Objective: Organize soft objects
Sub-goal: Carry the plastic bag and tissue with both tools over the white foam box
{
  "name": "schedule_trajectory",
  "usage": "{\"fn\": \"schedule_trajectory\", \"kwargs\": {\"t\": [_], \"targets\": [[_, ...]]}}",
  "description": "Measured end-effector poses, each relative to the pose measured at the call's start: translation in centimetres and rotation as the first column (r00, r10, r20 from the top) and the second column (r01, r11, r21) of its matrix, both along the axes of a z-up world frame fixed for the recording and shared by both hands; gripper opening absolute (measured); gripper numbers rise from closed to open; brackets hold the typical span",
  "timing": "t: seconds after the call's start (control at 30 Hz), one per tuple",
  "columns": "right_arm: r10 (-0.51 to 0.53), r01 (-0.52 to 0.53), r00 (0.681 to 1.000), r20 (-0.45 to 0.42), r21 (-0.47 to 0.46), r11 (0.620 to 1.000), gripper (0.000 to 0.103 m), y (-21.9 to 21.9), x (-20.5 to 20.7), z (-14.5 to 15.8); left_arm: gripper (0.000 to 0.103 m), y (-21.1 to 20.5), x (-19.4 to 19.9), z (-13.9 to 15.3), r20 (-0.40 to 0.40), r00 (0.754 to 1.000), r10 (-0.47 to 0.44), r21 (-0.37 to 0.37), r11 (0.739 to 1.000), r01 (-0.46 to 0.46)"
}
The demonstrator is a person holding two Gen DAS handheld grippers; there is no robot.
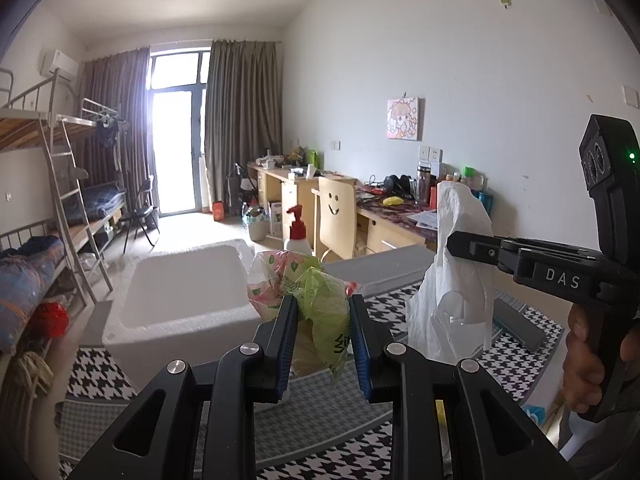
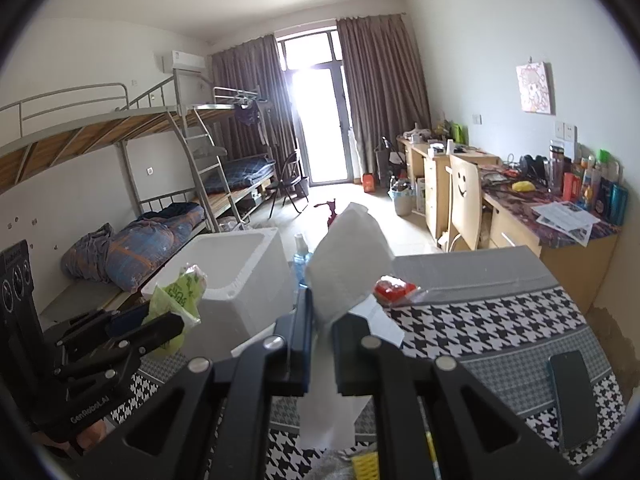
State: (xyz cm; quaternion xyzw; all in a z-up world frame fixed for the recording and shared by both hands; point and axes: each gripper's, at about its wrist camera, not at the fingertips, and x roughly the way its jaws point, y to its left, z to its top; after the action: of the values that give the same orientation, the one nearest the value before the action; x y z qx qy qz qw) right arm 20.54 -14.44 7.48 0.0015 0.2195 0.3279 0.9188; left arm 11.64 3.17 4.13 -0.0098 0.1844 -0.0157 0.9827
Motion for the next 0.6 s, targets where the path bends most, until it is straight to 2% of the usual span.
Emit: {"fn": "schedule_trajectory", "kwargs": {"t": [0.3, 0.6], "targets": [[0.025, -0.025, 0.999, 0.024, -0.007, 1.000, 0.011, 1.5, 0.8, 1.5, 0.028, 1.2, 0.6, 1.2, 0.025, 0.999, 0.031, 0.002, 1.000, -0.031], [0.077, -0.077, 0.997, 0.024, -0.027, 0.997, 0.011, 3.2, 1.5, 2.7, 0.028, 2.9, 1.1, 1.6, 0.019, 0.995, 0.097, 0.004, 0.995, -0.098]]}}
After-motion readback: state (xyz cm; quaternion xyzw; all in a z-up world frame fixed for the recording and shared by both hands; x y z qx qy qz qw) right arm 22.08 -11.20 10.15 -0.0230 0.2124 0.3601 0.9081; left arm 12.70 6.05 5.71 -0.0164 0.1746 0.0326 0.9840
